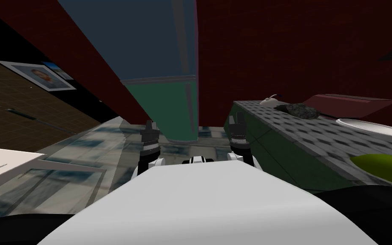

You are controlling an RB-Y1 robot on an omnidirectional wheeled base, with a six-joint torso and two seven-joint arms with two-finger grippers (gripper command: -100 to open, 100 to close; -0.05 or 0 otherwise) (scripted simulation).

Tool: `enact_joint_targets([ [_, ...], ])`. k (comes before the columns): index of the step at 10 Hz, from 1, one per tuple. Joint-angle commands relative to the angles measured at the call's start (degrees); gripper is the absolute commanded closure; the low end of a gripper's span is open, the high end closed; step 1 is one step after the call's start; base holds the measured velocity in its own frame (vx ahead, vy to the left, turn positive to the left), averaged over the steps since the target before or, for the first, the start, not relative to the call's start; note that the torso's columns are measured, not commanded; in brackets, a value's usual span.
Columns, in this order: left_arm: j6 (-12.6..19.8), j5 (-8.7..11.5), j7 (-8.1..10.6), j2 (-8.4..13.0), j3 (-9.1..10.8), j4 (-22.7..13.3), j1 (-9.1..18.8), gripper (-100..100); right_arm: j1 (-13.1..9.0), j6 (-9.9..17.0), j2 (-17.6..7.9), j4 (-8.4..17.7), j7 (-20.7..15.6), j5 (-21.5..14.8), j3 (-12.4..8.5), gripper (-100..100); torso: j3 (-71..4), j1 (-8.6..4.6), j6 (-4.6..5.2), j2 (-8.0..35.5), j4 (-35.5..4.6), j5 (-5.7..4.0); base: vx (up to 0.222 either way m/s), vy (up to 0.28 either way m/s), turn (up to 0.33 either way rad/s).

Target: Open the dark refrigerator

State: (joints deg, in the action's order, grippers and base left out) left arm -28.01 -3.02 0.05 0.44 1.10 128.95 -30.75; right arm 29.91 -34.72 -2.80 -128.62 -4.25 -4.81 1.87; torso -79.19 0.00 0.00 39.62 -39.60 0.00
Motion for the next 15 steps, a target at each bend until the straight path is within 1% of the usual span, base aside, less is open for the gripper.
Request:
enact_joint_targets([
  [1,1.3,-0.19,-0.18,3.31,0.07,0.11,1.28,-100,0.01,0.01,0.0,0.02,0.0,0.0,0.0,0,-3.96,0.0,0.0,1.91,-1.88,0.0,0.018,-0.013,0.001],
  [4,4.29,-0.63,-0.6,6.25,0.22,0.54,4.22,-100,0.01,0.01,0.0,0.03,0.0,0.0,0.0,0,-5.39,-0.04,0.0,2.62,-2.65,-0.01,0.026,-0.025,0.001],
  [7,8.5,-1.25,-1.2,7.89,0.44,1.15,8.36,-100,0.01,0.01,0.01,0.03,0.0,0.0,0.01,0,-5.39,0.0,0.0,2.65,-2.68,0.0,0.044,-0.036,0.003],
  [13,18.39,-2.75,-2.64,9.07,0.96,2.62,18.34,-100,0.01,0.01,0.01,0.03,0.0,0.0,0.01,0,-5.38,0.03,0.0,2.67,-2.68,0.01,0.057,-0.046,0.003],
  [14,18.75,-2.75,-2.64,9.07,0.96,2.62,18.43,-100,0.01,0.01,0.01,0.03,0.0,0.0,0.01,0,-5.38,-0.01,0.0,2.67,-2.68,0.0,0.039,-0.033,0.001],
  [15,20.49,-3.01,-2.89,9.29,1.05,2.89,20.15,-100,0.01,0.01,0.0,0.03,0.0,0.0,0.0,0,-5.34,0.04,-0.01,2.74,-2.7,0.01,0.028,-0.03,0.003],
])
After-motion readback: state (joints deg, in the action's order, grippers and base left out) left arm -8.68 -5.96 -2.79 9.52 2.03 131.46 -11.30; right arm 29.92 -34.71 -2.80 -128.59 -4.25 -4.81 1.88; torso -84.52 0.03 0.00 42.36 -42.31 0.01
